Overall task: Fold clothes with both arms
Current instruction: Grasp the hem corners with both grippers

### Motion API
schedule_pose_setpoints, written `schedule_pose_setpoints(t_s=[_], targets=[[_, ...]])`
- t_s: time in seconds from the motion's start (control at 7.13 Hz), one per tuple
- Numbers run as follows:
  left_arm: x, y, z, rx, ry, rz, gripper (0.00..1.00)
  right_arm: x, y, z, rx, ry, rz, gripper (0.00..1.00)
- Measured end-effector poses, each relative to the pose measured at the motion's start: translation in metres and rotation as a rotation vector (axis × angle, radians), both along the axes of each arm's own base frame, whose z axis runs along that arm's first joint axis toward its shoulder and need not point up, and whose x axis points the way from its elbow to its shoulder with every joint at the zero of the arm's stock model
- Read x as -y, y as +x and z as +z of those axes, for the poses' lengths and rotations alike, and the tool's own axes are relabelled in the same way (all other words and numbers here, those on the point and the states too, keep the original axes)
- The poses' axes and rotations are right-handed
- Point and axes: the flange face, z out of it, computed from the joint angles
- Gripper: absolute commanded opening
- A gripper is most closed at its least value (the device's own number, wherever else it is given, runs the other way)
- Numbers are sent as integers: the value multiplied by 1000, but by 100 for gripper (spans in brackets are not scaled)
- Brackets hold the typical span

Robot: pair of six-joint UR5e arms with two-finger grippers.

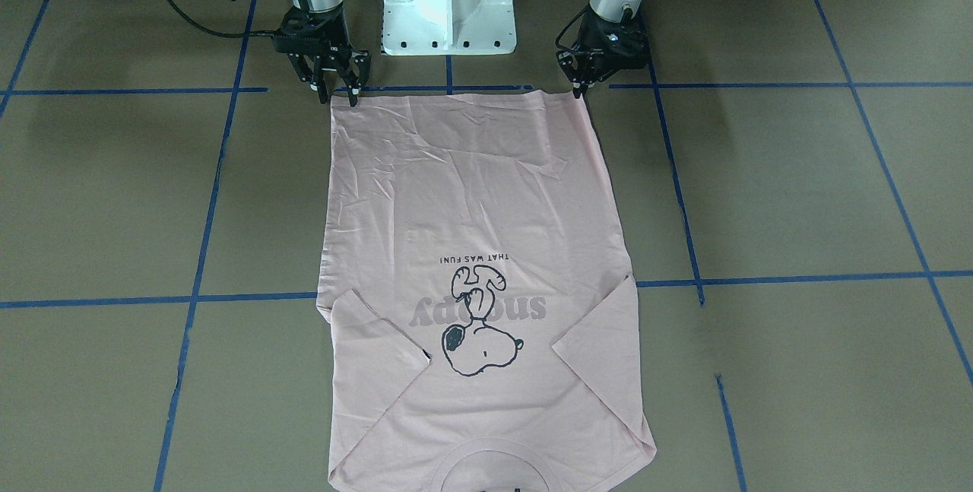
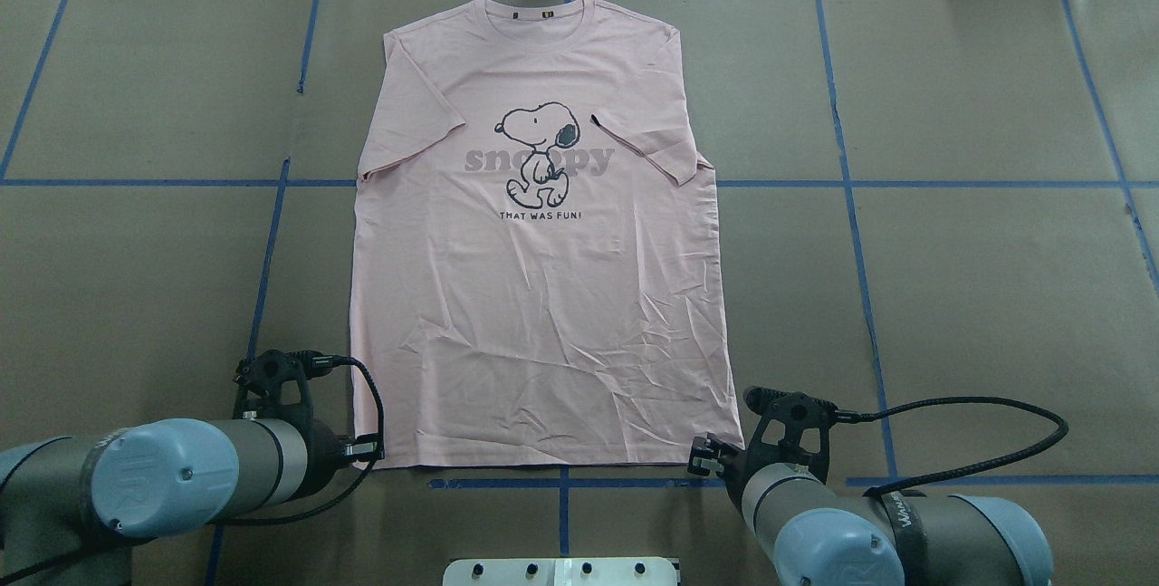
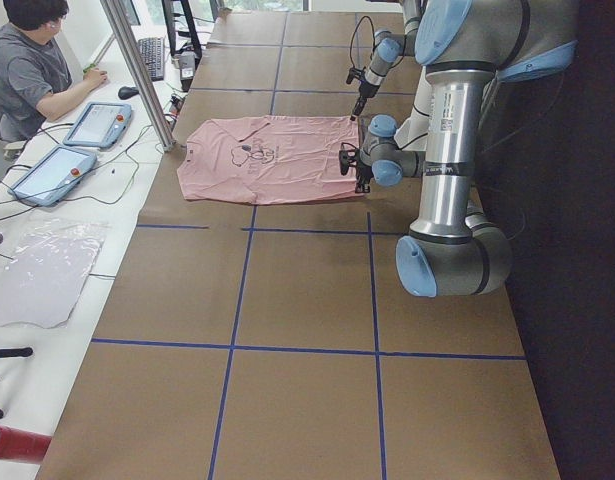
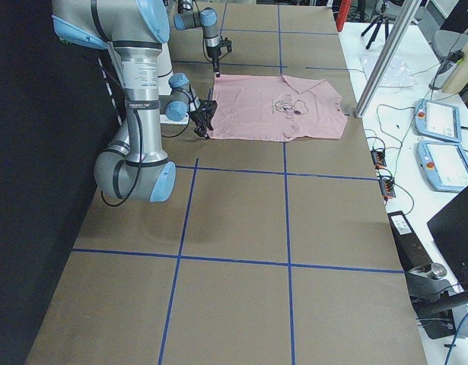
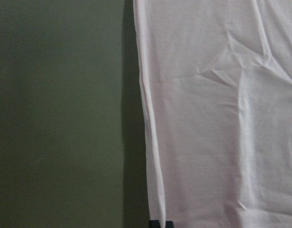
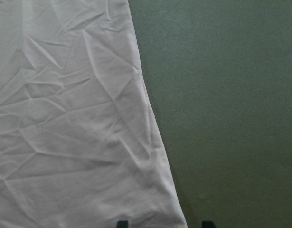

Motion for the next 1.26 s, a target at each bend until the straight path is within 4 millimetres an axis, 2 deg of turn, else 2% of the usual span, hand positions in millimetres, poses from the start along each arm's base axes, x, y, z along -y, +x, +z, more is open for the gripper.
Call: schedule_pose_setpoints(t_s=[0.14,0.28,0.42,0.98,1.12,1.26], targets=[[0,0,0,-1,1,0,0,-1,-1,2,-4,-1,-1,52],[0,0,0,-1,1,1,0,-1,-2,3,-4,-1,-1,17],[0,0,-1,-2,1,1,0,-1,-2,2,-2,-2,-1,0],[0,2,-5,-9,3,2,0,0,-1,-2,14,-2,10,0],[0,3,-11,-19,5,3,0,2,5,-9,25,0,10,0],[-1,-2,-24,-39,15,13,0,4,20,-20,44,2,9,0]])
